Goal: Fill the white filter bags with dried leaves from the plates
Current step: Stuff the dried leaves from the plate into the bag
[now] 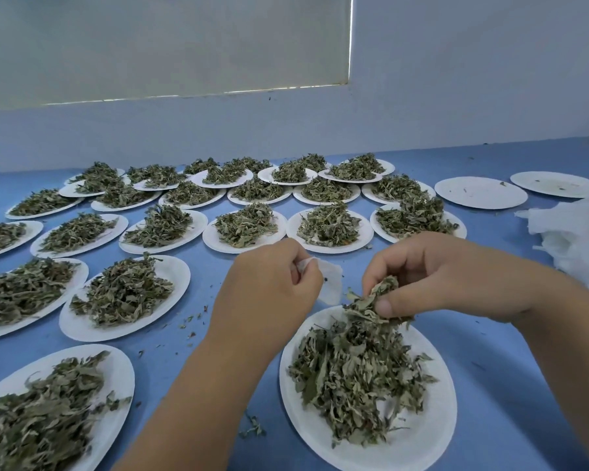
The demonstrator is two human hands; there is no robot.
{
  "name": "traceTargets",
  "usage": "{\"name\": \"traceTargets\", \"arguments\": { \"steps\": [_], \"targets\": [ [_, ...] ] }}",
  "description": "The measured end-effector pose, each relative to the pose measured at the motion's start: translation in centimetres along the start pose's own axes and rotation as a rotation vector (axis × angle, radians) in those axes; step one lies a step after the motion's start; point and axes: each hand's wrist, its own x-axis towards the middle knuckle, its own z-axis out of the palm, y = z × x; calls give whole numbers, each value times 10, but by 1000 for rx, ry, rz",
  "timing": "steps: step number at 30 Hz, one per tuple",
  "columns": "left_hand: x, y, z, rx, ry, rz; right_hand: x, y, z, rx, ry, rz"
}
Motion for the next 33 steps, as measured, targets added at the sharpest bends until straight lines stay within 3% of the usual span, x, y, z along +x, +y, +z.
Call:
{"name": "traceTargets", "arguments": {
  "steps": [22, 33],
  "targets": [
    [-4, 4, 5, 12, -55, -29, 7, -6, 27, -217, 431, 146],
    [-6, 10, 9, 5, -91, -6, 11, -4, 46, -471, 504, 129]
  ]
}}
